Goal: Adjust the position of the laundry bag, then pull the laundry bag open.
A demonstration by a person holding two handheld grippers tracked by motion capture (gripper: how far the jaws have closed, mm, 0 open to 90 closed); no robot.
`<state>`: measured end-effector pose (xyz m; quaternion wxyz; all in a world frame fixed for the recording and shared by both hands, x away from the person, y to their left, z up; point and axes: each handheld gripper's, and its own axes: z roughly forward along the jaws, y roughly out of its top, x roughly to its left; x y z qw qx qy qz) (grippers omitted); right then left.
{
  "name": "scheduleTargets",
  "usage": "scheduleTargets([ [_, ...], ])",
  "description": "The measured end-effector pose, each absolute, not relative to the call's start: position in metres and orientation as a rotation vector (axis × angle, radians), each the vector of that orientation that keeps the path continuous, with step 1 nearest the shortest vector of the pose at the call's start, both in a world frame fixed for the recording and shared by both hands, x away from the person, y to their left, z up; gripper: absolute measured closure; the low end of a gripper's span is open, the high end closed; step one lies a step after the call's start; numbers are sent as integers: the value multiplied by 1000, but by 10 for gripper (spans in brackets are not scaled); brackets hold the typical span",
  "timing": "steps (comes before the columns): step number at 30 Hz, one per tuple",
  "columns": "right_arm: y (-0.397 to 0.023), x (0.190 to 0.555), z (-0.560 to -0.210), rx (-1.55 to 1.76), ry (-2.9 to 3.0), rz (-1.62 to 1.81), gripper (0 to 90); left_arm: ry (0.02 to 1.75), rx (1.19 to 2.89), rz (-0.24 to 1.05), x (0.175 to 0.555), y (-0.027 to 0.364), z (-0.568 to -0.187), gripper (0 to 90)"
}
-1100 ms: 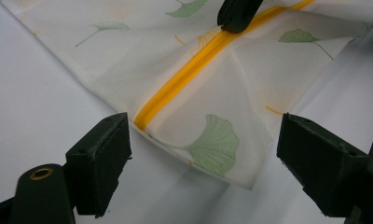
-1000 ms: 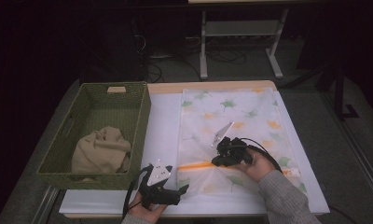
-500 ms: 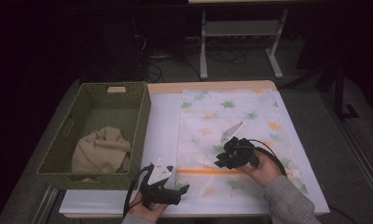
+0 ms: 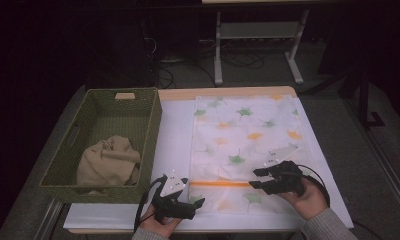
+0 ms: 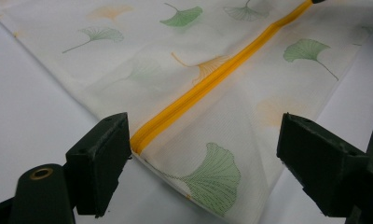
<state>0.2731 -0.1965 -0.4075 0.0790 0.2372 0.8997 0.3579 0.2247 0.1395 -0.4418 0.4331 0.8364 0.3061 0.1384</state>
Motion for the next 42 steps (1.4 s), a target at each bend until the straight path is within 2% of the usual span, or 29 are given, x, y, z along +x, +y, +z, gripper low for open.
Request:
scheduleTargets([
  [8,-226,259,-410,810,2621,1108,432,765,2088,340,225,138,-443,167],
  [10,-230,254,-410,815,2608,1108,422,764,2088,343,225,138,-443,168],
  [18,-238,242,-409,829,2550,1112,284,751,2084,347,224,137,-442,171],
  [27,-245,238,-408,841,2514,1121,226,699,2053,310,218,130,-438,204],
  [28,-246,237,-408,861,2497,1119,165,691,2036,292,216,127,-436,210],
  [34,-251,236,-402,927,2469,1137,162,680,2029,269,212,113,-432,217],
  [42,-255,240,-402,995,2530,1090,157,666,2028,102,227,82,-427,247],
])
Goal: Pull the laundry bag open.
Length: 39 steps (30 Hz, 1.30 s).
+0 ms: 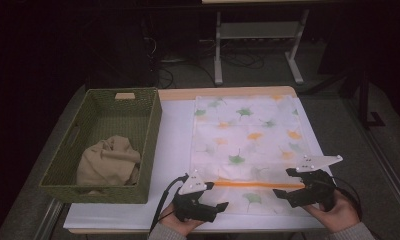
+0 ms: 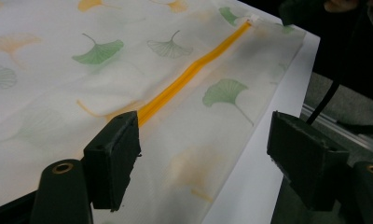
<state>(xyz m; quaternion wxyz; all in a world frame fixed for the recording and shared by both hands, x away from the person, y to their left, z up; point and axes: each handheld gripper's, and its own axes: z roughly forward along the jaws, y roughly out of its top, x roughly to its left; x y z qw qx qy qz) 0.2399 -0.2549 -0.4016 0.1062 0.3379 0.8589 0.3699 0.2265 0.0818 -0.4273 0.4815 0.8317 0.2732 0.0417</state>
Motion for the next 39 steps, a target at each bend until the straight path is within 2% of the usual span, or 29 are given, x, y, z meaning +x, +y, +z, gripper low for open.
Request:
scheduleTargets([
  [2,-259,241,-401,986,2552,1107,181,662,2013,41,235,68,-422,248],
  [4,-261,241,-401,991,2542,1099,180,656,2014,34,238,64,-421,248],
  [12,-276,245,-398,1076,2531,1070,265,743,1971,-71,257,34,-415,278],
  [13,-280,248,-399,1136,2540,1053,283,768,1937,-128,262,27,-415,295],
  [15,-283,249,-399,1155,2541,1052,284,802,1926,-156,263,24,-416,307],
  [17,-289,251,-401,1190,2542,1057,286,848,1924,-178,266,17,-416,363],
  [23,-302,253,-403,1260,2528,1058,316,893,1892,-220,272,2,-416,366],
  [24,-304,254,-403,1286,2527,1055,321,898,1893,-229,273,-1,-416,374],
  [25,-309,256,-403,1329,2526,1057,364,907,1892,-237,275,-4,-416,391],
  [26,-311,256,-404,1332,2526,1064,383,915,1880,-292,278,-8,-415,413],
  [28,-312,256,-404,1341,2523,1061,385,917,1866,-316,279,-10,-415,425],
  [36,-327,260,-408,1474,2489,1012,439,953,1878,-350,286,-35,-416,422],
  [39,-335,260,-409,1532,2472,994,448,952,1911,-312,288,-45,-418,409],
])
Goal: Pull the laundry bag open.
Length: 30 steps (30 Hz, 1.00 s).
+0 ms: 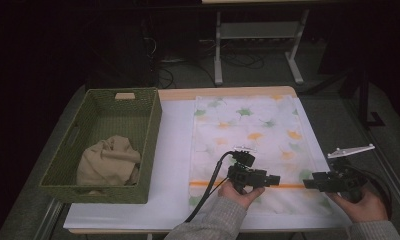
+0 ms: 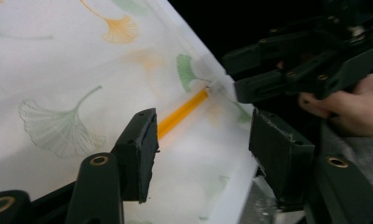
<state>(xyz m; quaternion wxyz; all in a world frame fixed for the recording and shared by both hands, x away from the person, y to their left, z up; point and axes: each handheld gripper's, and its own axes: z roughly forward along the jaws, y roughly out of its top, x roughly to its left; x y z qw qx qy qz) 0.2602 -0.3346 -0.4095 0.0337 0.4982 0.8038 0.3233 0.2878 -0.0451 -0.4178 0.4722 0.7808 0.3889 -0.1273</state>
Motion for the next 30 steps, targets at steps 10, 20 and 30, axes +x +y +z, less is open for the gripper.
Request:
scheduleTargets([
  [10,-350,263,-414,1636,2438,950,481,959,1936,-360,293,-74,-424,318],
  [20,-361,267,-427,1756,2429,876,545,942,1918,-407,291,-94,-433,248],
  [30,-367,273,-435,1776,2423,812,581,971,1946,-440,293,-114,-436,444],
])
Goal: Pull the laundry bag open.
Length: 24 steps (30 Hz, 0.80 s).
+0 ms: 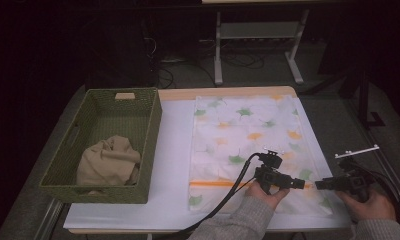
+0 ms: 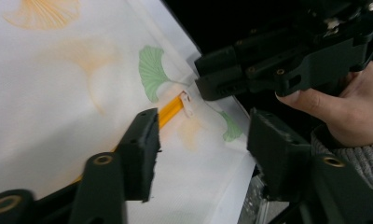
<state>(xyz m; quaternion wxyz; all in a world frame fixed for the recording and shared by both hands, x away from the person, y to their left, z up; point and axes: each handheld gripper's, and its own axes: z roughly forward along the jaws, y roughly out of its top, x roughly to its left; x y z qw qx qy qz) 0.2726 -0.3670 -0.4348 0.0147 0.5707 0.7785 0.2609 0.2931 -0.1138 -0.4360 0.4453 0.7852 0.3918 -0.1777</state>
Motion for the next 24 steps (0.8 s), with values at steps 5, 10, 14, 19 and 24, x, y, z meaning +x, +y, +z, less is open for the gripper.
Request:
scheduleTargets([
  [5,-368,273,-438,1757,2436,779,614,979,1968,-456,295,-124,-443,565],
  [10,-369,273,-439,1768,2438,809,638,1008,1962,-471,299,-135,-451,634],
  [14,-370,274,-439,1831,2431,821,633,1027,1965,-482,301,-141,-456,662],
  [19,-372,276,-441,1827,2434,864,635,1045,1972,-500,305,-145,-463,673],
  [24,-372,276,-442,1820,2423,871,666,1064,1975,-513,306,-148,-469,677],
])
